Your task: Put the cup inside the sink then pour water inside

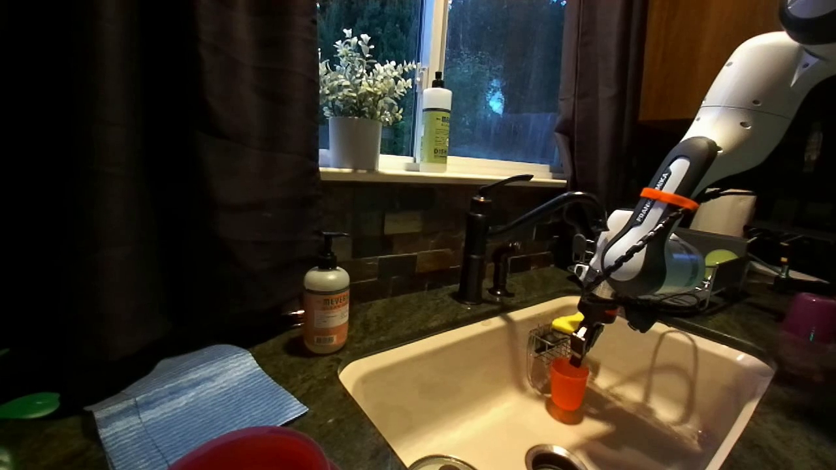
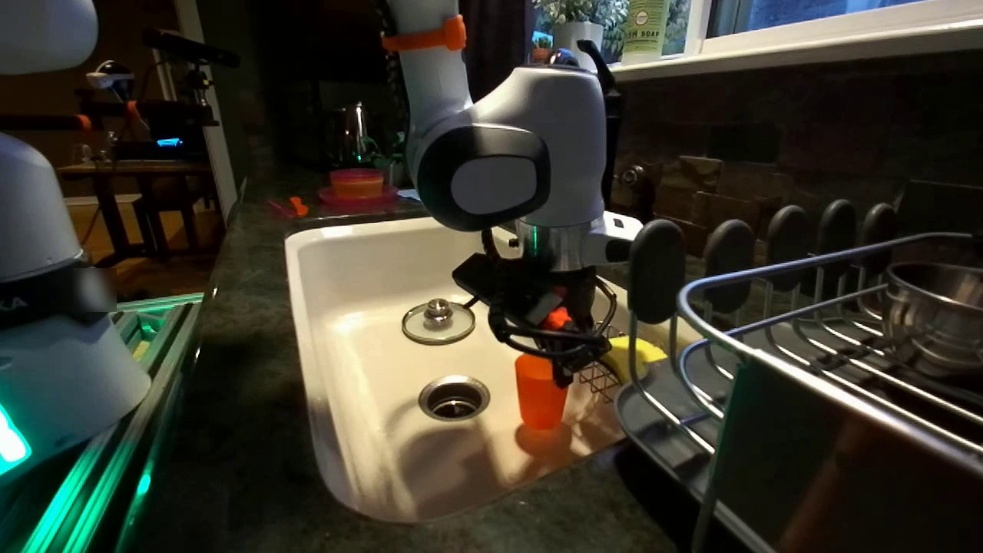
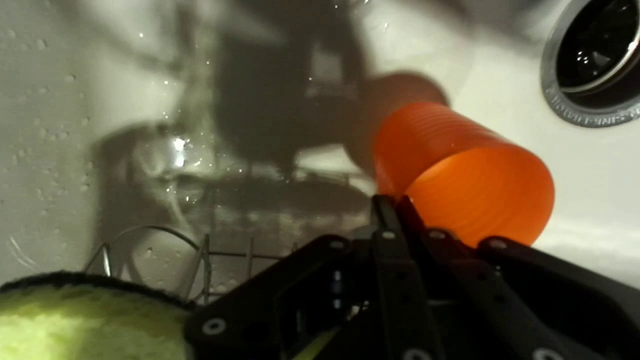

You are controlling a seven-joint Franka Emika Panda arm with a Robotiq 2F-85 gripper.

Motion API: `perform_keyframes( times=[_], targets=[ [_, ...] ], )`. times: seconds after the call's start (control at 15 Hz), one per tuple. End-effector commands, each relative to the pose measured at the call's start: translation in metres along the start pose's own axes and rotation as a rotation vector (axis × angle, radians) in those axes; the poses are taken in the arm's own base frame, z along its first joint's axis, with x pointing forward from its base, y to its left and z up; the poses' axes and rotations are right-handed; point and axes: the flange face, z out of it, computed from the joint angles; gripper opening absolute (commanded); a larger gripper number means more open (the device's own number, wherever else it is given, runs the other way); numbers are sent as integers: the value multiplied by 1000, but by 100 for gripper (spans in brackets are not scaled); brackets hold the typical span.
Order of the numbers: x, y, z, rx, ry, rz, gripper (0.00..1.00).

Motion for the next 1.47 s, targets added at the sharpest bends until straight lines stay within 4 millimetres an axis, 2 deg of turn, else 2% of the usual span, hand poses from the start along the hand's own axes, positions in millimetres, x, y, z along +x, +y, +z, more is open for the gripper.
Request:
perform_keyframes(
  times=[0.0,0.67,0.87,1.2,1.4],
  targets=[
    [-6,2,6,16,-2,47,1],
    [-28,5,5,9,-56,213,1],
    [-35,15,5,-6,-58,269,1],
    [-35,30,0,-48,-59,274,1],
    [-25,32,-1,-50,-46,224,1]
  ],
)
